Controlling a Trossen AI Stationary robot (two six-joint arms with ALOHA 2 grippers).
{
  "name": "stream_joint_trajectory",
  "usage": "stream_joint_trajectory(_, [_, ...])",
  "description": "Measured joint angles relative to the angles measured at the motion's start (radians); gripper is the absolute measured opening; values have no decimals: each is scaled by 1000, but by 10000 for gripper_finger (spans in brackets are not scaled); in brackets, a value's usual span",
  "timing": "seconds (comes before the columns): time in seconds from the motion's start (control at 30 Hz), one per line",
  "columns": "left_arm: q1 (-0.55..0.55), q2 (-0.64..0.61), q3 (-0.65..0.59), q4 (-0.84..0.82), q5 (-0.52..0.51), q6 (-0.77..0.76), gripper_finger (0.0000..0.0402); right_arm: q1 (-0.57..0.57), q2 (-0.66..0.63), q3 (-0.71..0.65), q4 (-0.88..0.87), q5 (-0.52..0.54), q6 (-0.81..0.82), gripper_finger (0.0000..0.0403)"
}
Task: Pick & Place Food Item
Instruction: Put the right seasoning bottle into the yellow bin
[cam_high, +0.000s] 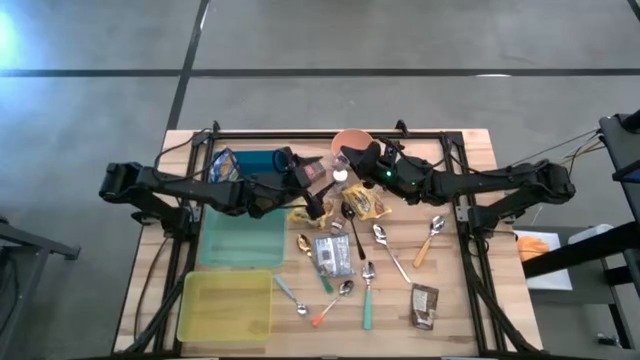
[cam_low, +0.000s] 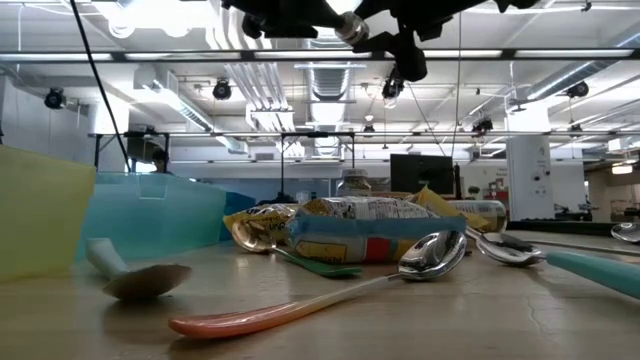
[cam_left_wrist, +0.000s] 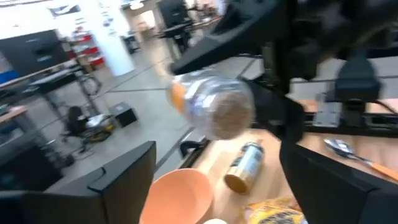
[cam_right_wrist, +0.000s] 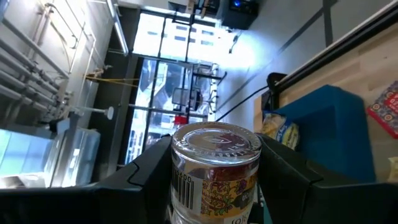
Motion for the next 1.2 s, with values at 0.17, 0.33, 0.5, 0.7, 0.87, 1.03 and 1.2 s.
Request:
stream_joint_trajectory(0.17, [1,1,1,16,-27,-30,385,1,9,0,0,-19,39,187])
stream_joint_trajectory(0.33, [1,6,-1,21,21,-41,394,0,23,-1,3,-21,76,187])
stream_joint_trajectory(0.5, [0,20,7,29,39,-20,395,-3,44,-1,8,-44,111,187])
stream_joint_trajectory(0.7, [0,61,13,45,50,-6,395,-3,62,2,36,-63,119,187])
stream_joint_trajectory(0.87, [1,77,43,43,41,-7,395,-4,70,29,33,-72,93,187])
stream_joint_trajectory(1.03, [1,73,46,39,28,-8,395,-4,66,29,26,-82,79,187])
stream_joint_trajectory(1.2, [0,73,46,40,25,-62,395,-3,73,29,23,-94,77,187])
